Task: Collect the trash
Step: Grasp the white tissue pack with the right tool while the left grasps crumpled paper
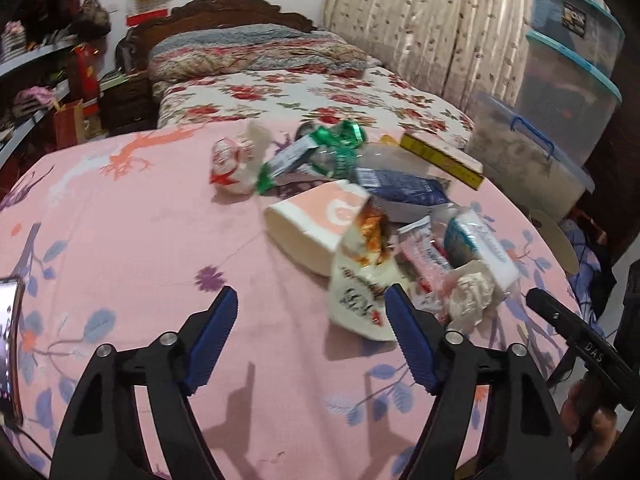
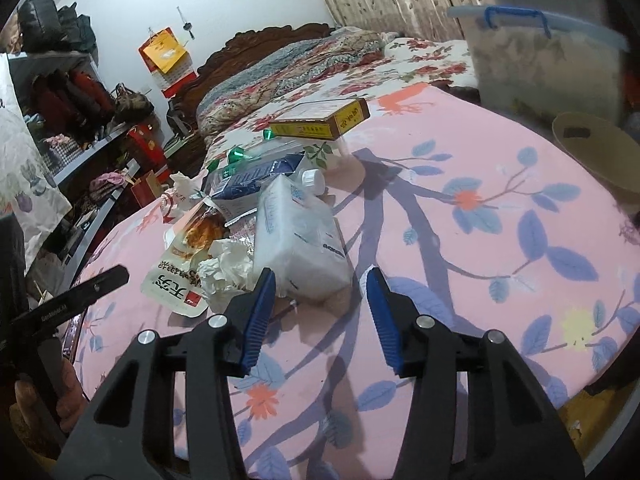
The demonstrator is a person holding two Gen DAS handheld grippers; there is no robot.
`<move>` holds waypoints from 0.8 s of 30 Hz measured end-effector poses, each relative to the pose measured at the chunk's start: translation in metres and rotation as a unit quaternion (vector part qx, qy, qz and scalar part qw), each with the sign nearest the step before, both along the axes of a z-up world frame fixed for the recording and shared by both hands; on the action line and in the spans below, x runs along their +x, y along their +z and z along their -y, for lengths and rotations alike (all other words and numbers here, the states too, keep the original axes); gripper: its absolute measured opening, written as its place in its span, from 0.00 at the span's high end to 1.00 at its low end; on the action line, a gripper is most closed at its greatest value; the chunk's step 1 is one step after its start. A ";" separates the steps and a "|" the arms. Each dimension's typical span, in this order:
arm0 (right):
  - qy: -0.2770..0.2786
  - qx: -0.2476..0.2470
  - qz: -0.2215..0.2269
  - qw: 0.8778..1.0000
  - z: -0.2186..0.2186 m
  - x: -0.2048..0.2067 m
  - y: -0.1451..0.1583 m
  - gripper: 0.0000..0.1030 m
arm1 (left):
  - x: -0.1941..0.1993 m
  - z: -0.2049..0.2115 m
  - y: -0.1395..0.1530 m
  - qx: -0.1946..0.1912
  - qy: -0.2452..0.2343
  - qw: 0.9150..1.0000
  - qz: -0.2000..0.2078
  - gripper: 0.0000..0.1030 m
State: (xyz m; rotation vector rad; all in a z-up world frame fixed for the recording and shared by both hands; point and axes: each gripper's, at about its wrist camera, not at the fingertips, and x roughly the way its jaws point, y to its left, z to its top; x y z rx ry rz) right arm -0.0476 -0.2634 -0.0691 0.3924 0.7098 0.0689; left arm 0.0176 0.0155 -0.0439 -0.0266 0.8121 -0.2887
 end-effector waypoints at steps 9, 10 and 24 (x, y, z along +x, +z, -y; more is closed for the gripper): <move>0.066 -0.055 -0.002 0.996 -0.023 0.029 -0.006 0.43 | -0.005 0.051 0.009 0.002 -0.083 0.996 0.018 0.31; 0.070 -0.040 -0.012 0.997 -0.020 0.037 -0.012 0.47 | -0.004 0.054 0.007 0.004 -0.087 0.996 0.015 0.31; -0.053 0.089 -0.009 0.995 0.073 0.012 -0.027 0.51 | 0.006 0.117 -0.011 0.026 -0.177 0.984 -0.008 0.31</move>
